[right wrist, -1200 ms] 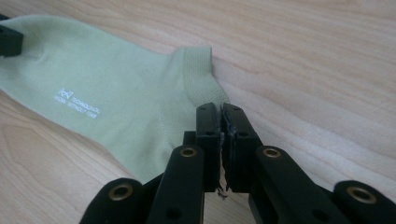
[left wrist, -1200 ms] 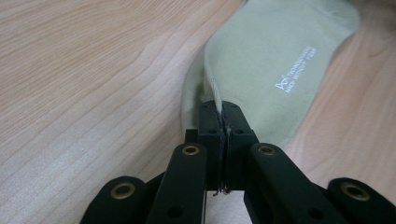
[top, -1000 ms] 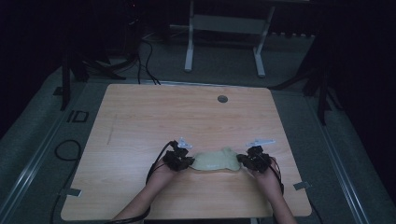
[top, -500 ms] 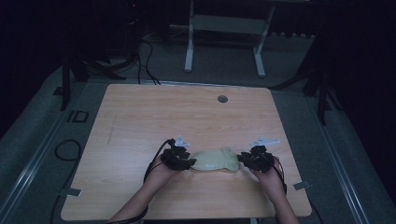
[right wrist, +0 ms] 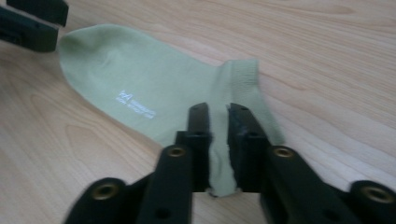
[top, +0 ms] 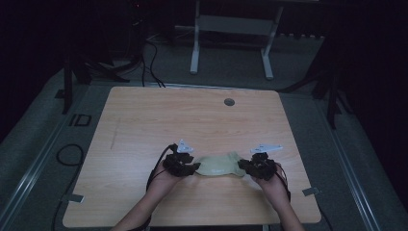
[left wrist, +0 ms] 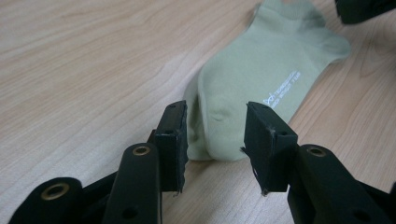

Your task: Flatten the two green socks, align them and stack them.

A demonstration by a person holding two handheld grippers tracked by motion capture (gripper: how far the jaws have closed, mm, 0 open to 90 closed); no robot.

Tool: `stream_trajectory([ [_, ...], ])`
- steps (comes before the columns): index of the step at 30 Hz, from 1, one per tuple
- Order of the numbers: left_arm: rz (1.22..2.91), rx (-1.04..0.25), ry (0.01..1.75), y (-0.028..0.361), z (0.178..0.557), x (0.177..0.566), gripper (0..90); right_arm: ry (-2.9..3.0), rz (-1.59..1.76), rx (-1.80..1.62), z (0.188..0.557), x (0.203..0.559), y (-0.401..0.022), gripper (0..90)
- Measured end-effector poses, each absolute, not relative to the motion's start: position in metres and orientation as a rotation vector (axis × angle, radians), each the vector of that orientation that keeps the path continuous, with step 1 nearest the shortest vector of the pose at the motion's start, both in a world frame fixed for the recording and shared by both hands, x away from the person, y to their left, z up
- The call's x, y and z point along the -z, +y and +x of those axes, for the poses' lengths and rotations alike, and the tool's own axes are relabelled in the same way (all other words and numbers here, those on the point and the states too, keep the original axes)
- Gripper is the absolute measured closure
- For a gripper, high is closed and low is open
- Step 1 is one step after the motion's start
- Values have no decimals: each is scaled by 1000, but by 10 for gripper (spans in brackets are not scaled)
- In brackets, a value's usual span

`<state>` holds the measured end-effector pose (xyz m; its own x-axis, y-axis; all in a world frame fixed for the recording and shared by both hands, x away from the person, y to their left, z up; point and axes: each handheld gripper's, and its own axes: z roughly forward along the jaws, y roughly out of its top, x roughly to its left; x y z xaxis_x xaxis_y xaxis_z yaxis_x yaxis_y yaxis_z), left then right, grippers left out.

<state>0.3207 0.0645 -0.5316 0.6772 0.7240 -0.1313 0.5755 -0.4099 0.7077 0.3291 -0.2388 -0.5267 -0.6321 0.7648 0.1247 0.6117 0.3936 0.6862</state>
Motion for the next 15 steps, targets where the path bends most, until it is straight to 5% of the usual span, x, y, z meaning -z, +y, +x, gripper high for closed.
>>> stream_trajectory([
  [15,2154,-259,1079,64,329,553,591,2526,1195,-986,331,550,-230,846],
])
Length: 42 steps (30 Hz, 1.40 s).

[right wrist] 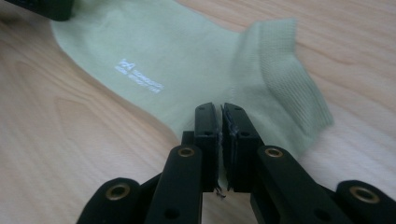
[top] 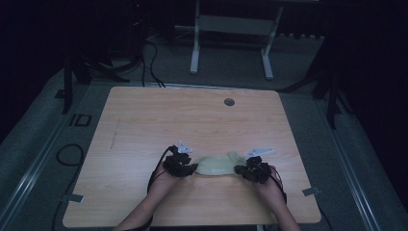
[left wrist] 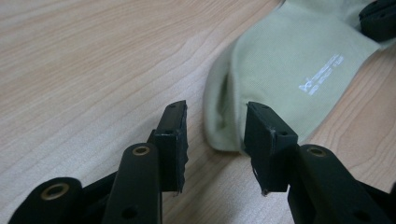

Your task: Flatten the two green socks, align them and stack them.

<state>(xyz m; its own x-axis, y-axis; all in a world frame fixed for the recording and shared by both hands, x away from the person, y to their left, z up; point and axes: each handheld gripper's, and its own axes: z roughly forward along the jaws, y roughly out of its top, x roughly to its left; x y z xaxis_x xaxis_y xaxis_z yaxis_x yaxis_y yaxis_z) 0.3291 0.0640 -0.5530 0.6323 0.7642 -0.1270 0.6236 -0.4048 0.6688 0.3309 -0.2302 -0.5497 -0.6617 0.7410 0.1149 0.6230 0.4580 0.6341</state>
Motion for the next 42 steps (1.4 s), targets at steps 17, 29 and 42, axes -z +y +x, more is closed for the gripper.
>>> stream_trajectory([
  [17,2054,-236,1000,65,317,534,199,2451,1108,-1156,329,517,-228,348],
  [29,2010,-307,970,84,297,531,69,2435,1063,-1215,320,516,-236,141],
  [42,2076,-337,982,111,279,549,19,2343,1116,-1134,312,527,-269,125],
])
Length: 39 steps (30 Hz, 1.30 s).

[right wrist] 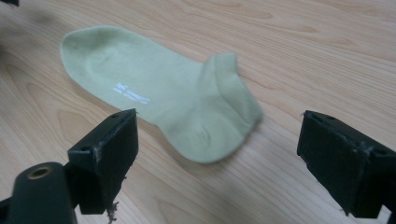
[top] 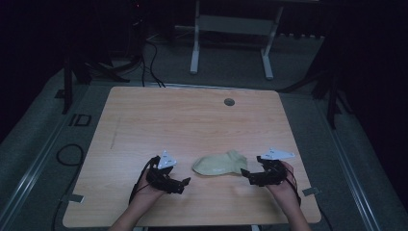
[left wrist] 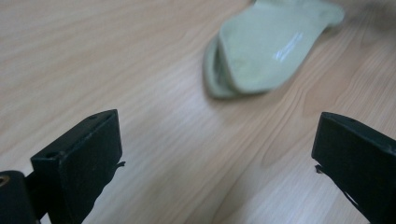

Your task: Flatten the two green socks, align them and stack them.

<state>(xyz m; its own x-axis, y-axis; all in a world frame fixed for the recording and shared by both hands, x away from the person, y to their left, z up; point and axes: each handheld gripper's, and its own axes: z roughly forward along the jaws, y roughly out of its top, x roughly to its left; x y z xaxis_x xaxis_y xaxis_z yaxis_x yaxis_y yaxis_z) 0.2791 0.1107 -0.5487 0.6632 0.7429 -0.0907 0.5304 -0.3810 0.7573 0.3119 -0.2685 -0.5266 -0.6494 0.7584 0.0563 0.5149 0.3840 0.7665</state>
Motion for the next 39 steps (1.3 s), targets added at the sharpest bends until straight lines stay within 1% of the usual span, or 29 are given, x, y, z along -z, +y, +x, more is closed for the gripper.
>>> stream_trajectory([
  [17,2016,-359,1082,162,254,559,20,2255,1184,-1085,294,548,-313,120],
  [24,2019,-370,1101,176,243,564,19,2217,1229,-1086,285,553,-328,120],
  [32,1980,-399,1132,195,232,564,19,2177,1284,-1081,273,554,-344,120],
  [39,1940,-397,1173,212,225,565,20,2152,1321,-1060,266,557,-356,120],
])
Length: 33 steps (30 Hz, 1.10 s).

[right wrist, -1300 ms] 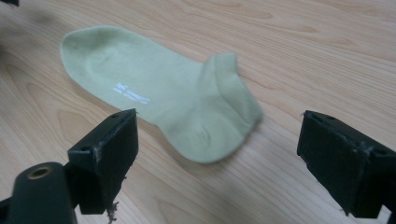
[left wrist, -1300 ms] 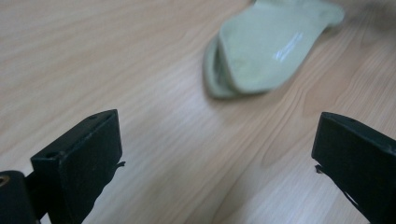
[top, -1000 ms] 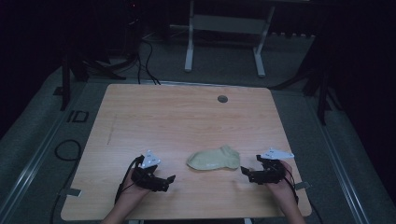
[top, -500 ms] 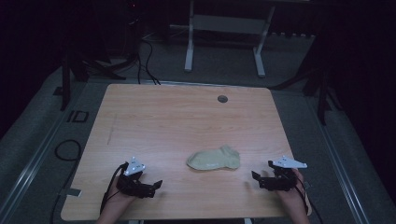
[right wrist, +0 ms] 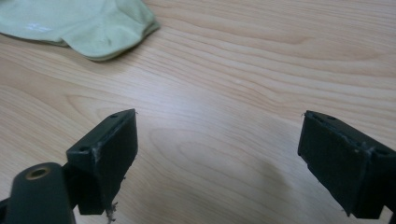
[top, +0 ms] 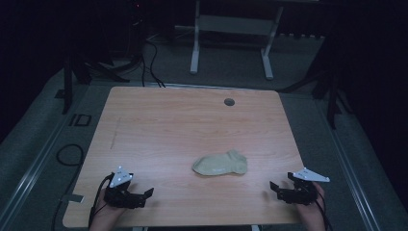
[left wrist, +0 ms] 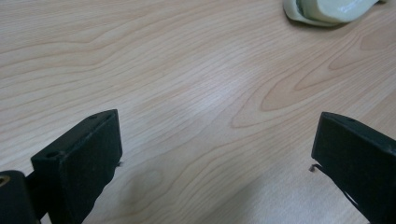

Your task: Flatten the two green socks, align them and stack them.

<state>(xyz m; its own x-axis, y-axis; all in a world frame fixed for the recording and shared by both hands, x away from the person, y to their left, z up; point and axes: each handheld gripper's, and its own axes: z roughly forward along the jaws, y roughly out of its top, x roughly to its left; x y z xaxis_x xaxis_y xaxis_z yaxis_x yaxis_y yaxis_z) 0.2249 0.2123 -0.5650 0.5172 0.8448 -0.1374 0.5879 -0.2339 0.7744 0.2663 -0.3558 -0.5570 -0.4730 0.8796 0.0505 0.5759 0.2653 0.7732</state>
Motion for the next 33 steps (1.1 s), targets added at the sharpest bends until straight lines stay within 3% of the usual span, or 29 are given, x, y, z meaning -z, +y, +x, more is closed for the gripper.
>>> stream_trajectory([
  [18,1804,-457,1308,264,202,567,20,2034,1428,-1085,254,562,-382,124],
  [33,1694,-547,1373,277,191,571,20,1984,1415,-1076,250,564,-384,123],
])
